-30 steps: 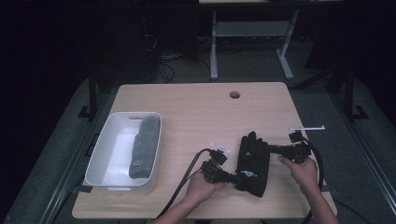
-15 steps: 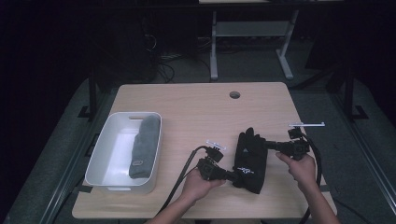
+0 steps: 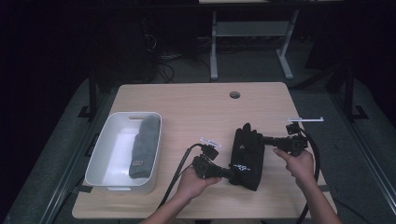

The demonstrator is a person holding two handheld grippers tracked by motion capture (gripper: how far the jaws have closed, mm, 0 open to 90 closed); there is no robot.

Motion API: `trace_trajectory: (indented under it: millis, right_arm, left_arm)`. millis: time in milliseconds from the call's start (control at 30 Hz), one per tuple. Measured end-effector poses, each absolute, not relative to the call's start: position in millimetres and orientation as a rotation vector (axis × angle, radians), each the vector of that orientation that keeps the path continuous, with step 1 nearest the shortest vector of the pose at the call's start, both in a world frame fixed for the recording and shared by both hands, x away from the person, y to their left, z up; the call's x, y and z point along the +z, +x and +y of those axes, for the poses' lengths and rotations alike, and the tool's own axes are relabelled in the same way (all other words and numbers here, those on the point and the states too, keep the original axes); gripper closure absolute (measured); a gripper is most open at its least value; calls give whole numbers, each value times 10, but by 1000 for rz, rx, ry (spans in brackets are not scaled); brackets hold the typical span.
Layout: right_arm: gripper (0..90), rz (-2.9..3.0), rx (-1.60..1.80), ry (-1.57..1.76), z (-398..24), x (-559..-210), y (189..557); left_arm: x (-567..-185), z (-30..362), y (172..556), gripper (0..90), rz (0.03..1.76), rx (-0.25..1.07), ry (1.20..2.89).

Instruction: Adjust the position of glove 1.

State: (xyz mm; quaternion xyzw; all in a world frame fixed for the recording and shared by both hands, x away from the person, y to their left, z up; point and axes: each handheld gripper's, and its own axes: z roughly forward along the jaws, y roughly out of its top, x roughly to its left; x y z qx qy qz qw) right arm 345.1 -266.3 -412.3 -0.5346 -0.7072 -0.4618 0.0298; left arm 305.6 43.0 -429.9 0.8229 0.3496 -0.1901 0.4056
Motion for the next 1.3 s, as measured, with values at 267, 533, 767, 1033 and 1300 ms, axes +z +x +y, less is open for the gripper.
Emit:
trace_trajectory:
  millis: [267,533,767,1033,1300]
  right_arm:
    - [822,-2177,-1465,-1613,-2531,-3992,3505]
    - [822,-2194,-1494,-1561,-2367,-3801,3581]
    - [823,-2215,-1507,-1518,-2234,-3682,3643]
    - [822,-2224,-1513,-1491,-2104,-3563,3698]
    - [822,-2234,-1528,-1461,-1975,-3454,3749]
  left_arm:
    - [-4113,581,3052,844,865,-438,2073]
    - [-3965,766,3066,843,861,-410,2050]
    - [-3867,895,3066,843,869,-389,2030]
    - [-3760,1023,3078,843,870,-358,2028]
    - [-3678,1152,3087,844,875,-331,2016]
